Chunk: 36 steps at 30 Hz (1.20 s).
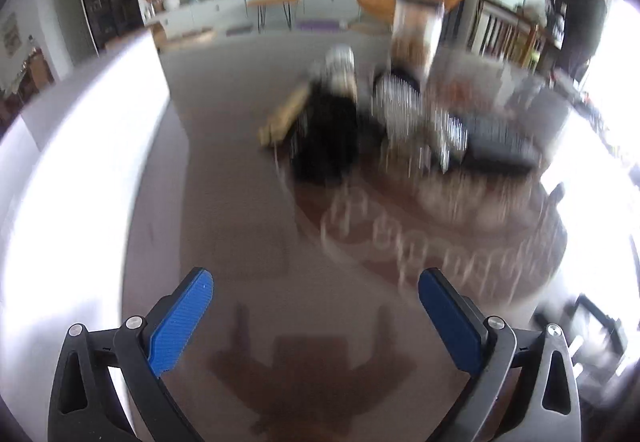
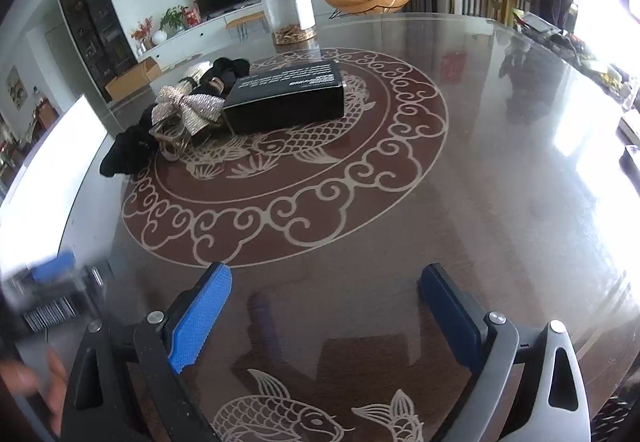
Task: Organize objects
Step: 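Grasp the black knitted plush toy with the left gripper and lift it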
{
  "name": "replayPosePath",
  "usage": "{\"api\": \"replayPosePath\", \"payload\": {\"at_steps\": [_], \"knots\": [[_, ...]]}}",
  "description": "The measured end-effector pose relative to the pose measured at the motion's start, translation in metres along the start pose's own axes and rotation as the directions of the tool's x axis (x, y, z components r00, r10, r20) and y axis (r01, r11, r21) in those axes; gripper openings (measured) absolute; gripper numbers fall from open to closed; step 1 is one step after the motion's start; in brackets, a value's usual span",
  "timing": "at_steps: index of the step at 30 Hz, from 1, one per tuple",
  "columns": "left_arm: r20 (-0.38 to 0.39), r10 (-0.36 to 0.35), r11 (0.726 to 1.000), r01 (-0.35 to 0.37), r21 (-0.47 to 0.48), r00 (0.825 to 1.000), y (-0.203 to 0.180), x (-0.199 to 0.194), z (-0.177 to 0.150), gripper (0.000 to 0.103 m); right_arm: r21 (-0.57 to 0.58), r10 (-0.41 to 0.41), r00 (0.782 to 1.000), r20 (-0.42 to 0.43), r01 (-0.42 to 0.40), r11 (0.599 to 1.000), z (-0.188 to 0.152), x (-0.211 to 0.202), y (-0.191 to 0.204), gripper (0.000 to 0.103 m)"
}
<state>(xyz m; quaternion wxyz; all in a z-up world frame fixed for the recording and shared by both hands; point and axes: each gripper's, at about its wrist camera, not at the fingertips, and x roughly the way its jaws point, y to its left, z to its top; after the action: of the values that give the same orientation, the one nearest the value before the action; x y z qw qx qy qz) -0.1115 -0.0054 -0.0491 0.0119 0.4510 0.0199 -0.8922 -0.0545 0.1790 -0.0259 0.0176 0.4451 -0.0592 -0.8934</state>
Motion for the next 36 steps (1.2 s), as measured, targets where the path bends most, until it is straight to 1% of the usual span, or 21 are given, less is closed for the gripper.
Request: {"api": "replayPosePath", "payload": {"at_steps": [2,4,5,9,11,12,13,14,15,18,23,25,26,27,28,29,30,31,32,34,36], "knots": [[-0.001,-0.037,0.999,0.037,-0.020,0.999,0.003,-0.003,0.025,0.103,-0.015,-0.007,1.000,-0.003,0.007,1.000,0.000,0.001,0.003,0.096],[-0.050,-0.094,0.995,0.092,-0.029,0.994,0.005,0.006,0.051,0.103,-0.022,-0.011,1.000,-0.004,0.011,1.000,-0.001,0.001,0.004,0.097],[-0.061,-0.098,0.995,0.097,-0.023,0.993,0.005,0.012,0.061,0.103,-0.024,-0.012,1.000,-0.005,0.012,1.000,-0.001,0.002,0.005,0.097],[-0.109,-0.044,0.998,0.048,0.031,0.993,0.002,0.045,0.084,0.103,-0.029,-0.015,1.000,-0.005,0.015,0.999,-0.001,0.002,0.005,0.097],[-0.149,-0.028,0.998,0.036,0.057,0.988,0.002,0.066,0.085,0.103,-0.034,-0.017,1.000,-0.005,0.017,0.999,-0.002,0.002,0.006,0.097],[-0.154,-0.027,0.998,0.036,0.059,0.988,0.003,0.072,0.087,0.103,-0.036,-0.019,1.000,-0.006,0.019,0.999,-0.002,0.002,0.007,0.098],[-0.143,-0.037,0.997,0.045,0.054,0.989,0.003,0.073,0.085,0.098,-0.038,-0.020,1.000,-0.006,0.019,0.999,-0.001,0.002,0.007,0.098],[-0.134,-0.042,0.997,0.050,0.054,0.990,0.004,0.074,0.083,0.056,-0.038,-0.020,1.000,-0.007,0.019,0.999,-0.001,0.003,0.007,0.098],[-0.157,-0.034,0.997,0.044,0.061,0.987,0.004,0.077,0.080,0.031,-0.039,-0.019,1.000,-0.007,0.019,0.999,-0.001,0.003,0.007,0.098],[-0.120,-0.030,0.997,0.038,0.068,0.992,0.001,0.066,0.060,0.031,-0.037,-0.014,1.000,-0.006,0.014,0.999,-0.001,0.003,0.007,0.099],[-0.102,-0.066,0.998,0.067,0.008,0.993,0.002,0.027,0.002,0.032,-0.035,-0.007,1.000,-0.007,0.007,0.999,0.000,0.004,0.007,0.100],[-0.097,-0.061,0.998,0.062,0.009,0.993,0.002,0.011,-0.022,0.036,-0.038,-0.010,1.000,-0.009,0.010,0.999,0.000,0.004,0.008,0.101],[-0.099,-0.059,0.998,0.061,0.012,0.993,0.003,0.006,-0.031,0.042,-0.039,-0.011,1.000,-0.009,0.010,0.999,0.000,0.004,0.008,0.101],[-0.092,-0.047,0.998,0.050,0.031,0.995,0.001,0.000,-0.040,0.058,-0.041,-0.012,1.000,-0.010,0.011,0.999,0.000,0.005,0.008,0.101],[-0.101,-0.034,0.998,0.039,0.046,0.994,-0.001,0.000,-0.045,0.069,-0.042,-0.013,1.000,-0.011,0.013,0.999,0.000,0.005,0.008,0.101],[-0.106,-0.022,0.998,0.029,0.063,0.994,-0.002,0.002,-0.047,0.089,-0.043,-0.014,1.000,-0.011,0.014,0.999,0.000,0.005,0.009,0.101],[-0.101,-0.008,0.997,0.016,0.081,0.995,-0.002,0.004,-0.048,0.092,-0.044,-0.015,1.000,-0.012,0.014,0.999,0.000,0.005,0.009,0.101],[-0.090,0.012,0.995,-0.003,0.097,0.996,-0.002,0.003,-0.049,0.094,-0.046,-0.015,1.000,-0.012,0.015,0.999,0.000,0.005,0.009,0.101],[-0.081,0.013,0.995,-0.005,0.095,0.997,0.000,0.005,-0.049,0.094,-0.048,-0.016,1.000,-0.013,0.016,0.999,0.000,0.005,0.009,0.102],[-0.077,0.003,0.998,0.002,0.059,0.997,0.009,0.010,-0.044,0.096,-0.052,-0.018,1.000,-0.014,0.017,0.999,-0.001,0.005,0.010,0.102],[-0.071,0.015,0.999,-0.013,0.033,0.997,0.012,0.016,-0.039,0.101,-0.054,-0.019,1.000,-0.014,0.018,0.998,-0.001,0.005,0.011,0.102]]}}
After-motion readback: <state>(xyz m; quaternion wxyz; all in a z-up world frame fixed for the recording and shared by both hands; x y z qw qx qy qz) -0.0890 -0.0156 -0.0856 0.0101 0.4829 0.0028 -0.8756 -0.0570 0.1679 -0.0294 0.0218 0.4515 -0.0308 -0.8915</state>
